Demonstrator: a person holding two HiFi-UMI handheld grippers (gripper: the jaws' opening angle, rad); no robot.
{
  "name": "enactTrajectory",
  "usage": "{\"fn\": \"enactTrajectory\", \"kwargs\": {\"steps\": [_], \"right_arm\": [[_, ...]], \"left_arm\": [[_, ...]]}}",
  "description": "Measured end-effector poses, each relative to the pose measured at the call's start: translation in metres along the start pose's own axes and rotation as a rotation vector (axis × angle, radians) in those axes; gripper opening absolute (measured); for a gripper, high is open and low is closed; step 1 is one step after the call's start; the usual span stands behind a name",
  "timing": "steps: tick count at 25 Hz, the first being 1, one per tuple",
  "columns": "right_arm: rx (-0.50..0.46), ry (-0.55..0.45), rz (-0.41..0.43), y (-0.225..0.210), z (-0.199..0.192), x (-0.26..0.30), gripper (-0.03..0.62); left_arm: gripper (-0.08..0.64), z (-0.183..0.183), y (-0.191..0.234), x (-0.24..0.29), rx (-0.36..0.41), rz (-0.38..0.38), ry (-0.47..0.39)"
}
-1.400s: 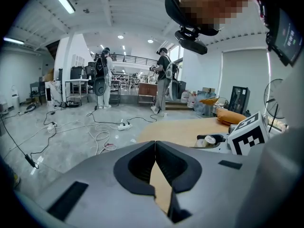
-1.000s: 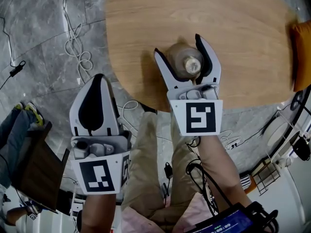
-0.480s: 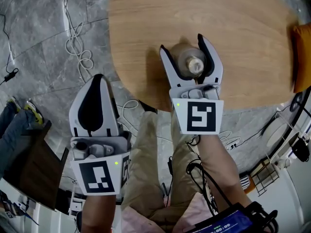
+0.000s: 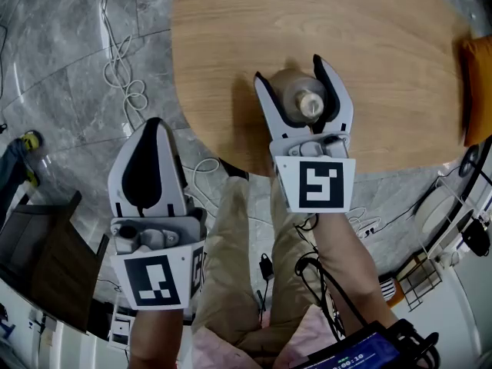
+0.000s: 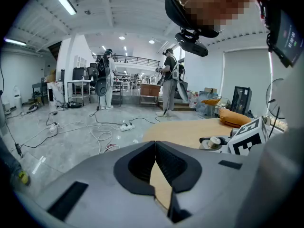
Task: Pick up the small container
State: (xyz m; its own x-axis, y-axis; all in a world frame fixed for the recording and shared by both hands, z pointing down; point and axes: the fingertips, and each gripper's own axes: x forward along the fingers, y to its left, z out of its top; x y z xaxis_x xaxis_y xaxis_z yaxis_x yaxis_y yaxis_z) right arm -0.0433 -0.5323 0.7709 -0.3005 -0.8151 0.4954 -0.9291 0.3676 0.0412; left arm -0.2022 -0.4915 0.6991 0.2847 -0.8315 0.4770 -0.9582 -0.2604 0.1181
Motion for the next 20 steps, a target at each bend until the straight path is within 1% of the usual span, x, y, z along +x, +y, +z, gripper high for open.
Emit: {"fn": "enactTrajectory", "kwargs": {"steps": [11, 17, 20], "right_arm": [[0.002, -0.043, 0.001, -0.003, 0.020, -0.009, 0.341], [-0.003, -0.067, 0.002, -0.008, 0.039, -0.017, 0.341], [-0.005, -0.080, -0.001, -0.013, 0.052, -0.026, 0.341]], "left_arm": [[0.014, 0.008, -0.006, -0.001, 0.009, 0.000, -0.018], [0.014, 0.023, -0.011, -0.003, 0.019, 0.003, -0.039], [0.014, 0.036, -0.017, -0.007, 0.028, 0.005, -0.048]]}}
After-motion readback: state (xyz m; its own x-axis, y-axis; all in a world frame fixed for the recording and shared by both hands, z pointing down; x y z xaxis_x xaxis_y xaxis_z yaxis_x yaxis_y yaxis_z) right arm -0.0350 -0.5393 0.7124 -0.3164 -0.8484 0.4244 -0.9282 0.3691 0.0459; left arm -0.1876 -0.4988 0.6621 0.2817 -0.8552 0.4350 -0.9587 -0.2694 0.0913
